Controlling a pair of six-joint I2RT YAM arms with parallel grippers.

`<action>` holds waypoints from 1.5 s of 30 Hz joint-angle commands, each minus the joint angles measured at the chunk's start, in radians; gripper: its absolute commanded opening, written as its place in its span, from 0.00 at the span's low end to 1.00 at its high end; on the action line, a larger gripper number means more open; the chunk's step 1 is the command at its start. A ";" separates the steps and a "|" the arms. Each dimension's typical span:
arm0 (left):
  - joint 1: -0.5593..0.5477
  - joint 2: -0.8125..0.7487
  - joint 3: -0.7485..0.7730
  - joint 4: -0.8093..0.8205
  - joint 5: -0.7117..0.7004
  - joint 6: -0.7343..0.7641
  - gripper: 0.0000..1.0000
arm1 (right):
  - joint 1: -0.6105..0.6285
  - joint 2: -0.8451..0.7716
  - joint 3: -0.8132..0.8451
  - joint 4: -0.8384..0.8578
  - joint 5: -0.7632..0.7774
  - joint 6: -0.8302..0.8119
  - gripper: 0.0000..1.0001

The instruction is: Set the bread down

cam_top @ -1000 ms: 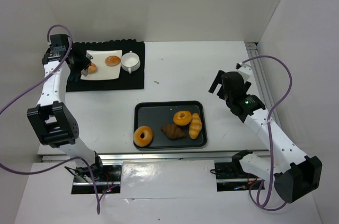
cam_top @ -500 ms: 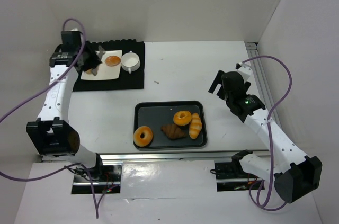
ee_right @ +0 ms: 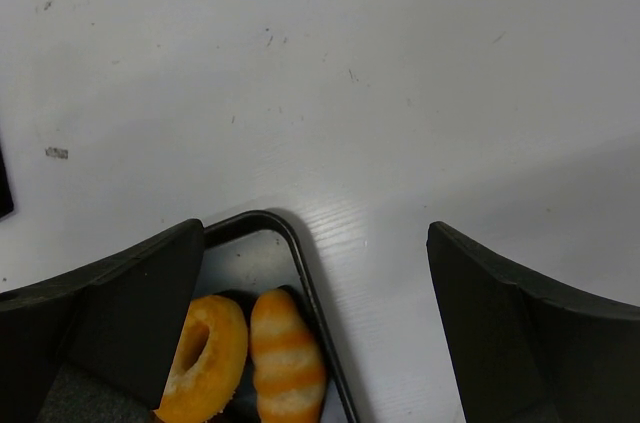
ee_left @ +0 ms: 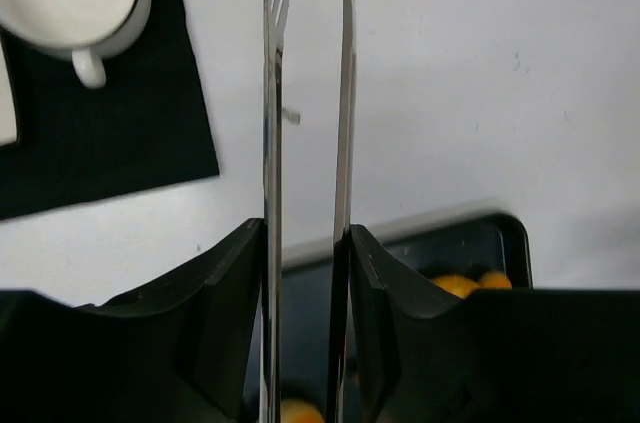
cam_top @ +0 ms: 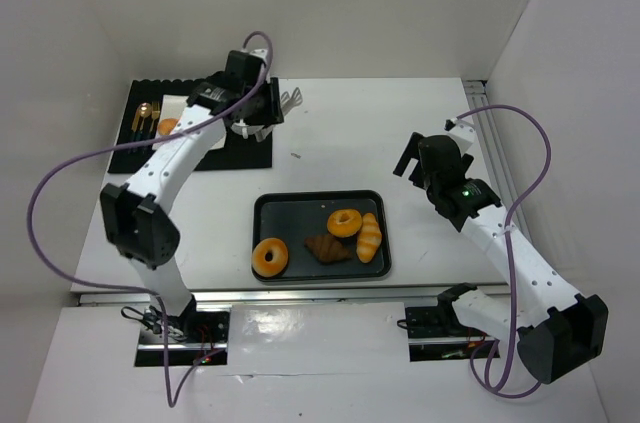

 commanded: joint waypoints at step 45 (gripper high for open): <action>-0.081 0.233 0.202 0.073 0.059 0.134 1.00 | 0.008 0.079 0.023 -0.005 0.046 0.034 0.99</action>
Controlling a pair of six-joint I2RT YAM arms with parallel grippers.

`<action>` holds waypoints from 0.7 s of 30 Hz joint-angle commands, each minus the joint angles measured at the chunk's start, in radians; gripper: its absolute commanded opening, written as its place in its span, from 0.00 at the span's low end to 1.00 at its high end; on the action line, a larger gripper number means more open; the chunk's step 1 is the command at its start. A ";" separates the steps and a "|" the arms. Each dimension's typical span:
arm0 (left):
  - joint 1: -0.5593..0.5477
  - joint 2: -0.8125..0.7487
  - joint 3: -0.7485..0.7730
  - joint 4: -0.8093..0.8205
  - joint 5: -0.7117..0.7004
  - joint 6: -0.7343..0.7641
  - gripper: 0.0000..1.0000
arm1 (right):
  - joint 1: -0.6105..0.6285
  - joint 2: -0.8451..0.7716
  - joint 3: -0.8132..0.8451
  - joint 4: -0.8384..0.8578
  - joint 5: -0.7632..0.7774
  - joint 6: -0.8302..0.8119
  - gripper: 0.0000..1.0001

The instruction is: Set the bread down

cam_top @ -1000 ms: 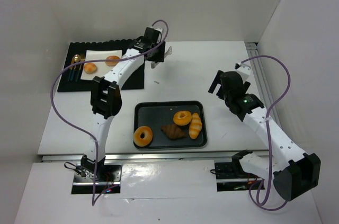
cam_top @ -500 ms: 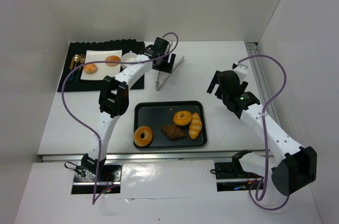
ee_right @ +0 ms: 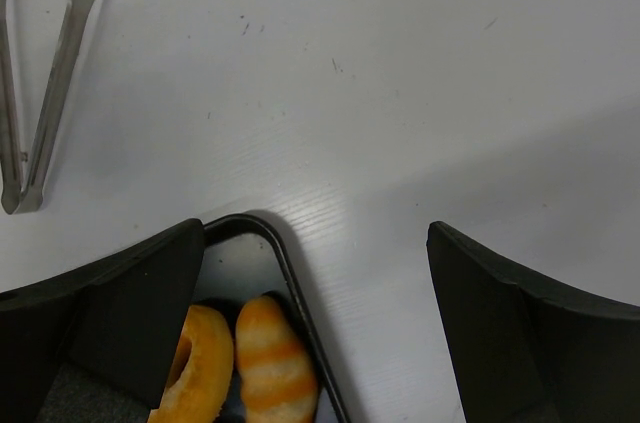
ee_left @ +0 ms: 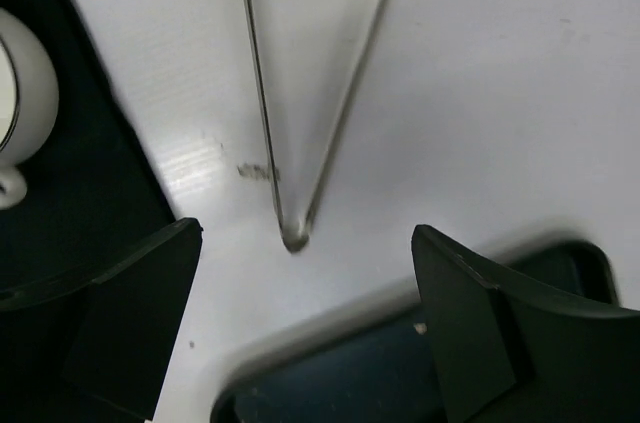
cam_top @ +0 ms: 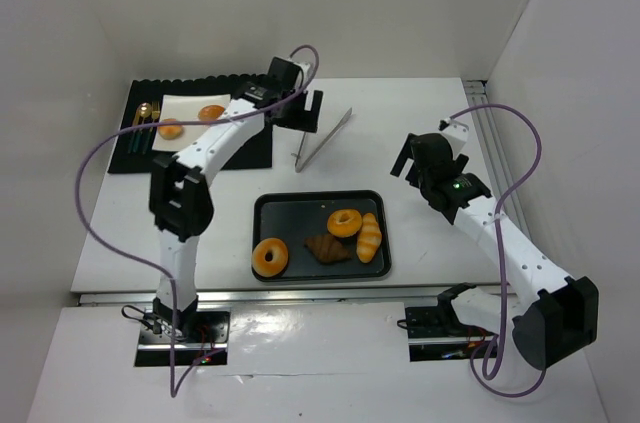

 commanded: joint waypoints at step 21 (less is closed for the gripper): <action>-0.016 -0.639 -0.734 0.111 0.238 -0.137 0.99 | 0.008 -0.008 -0.005 -0.046 -0.010 0.041 0.99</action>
